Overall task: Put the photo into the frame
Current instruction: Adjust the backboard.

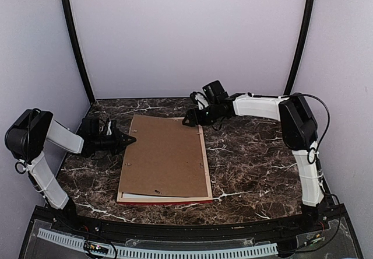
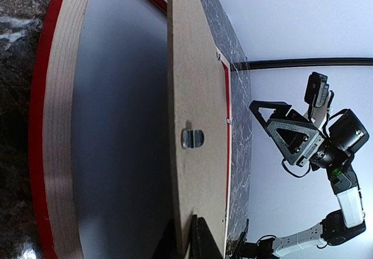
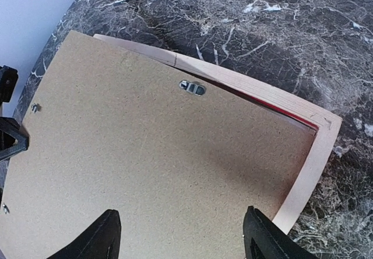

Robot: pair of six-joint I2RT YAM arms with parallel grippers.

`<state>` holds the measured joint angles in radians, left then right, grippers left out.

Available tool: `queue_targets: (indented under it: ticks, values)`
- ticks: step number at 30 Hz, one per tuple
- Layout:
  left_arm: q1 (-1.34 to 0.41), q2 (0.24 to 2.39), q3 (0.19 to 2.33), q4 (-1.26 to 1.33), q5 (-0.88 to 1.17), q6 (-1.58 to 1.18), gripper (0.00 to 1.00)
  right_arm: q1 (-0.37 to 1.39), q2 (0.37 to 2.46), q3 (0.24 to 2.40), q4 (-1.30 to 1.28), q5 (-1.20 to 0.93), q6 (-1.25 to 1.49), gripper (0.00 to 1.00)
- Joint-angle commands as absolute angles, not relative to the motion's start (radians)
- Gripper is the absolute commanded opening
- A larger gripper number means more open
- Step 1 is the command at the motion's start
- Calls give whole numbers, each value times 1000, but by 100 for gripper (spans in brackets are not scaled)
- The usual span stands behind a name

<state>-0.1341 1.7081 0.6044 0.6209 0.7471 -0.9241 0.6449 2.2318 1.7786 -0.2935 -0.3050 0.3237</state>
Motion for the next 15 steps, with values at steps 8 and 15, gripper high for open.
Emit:
queue_targets:
  ticks: [8,15]
  values:
    - [-147,1697,580,573,665,-876,4,640,2318,1838,-364,-268,304,71]
    - [-149,1693,579,571,663,-877,4,641,2318,1827,-415,-260,319,70]
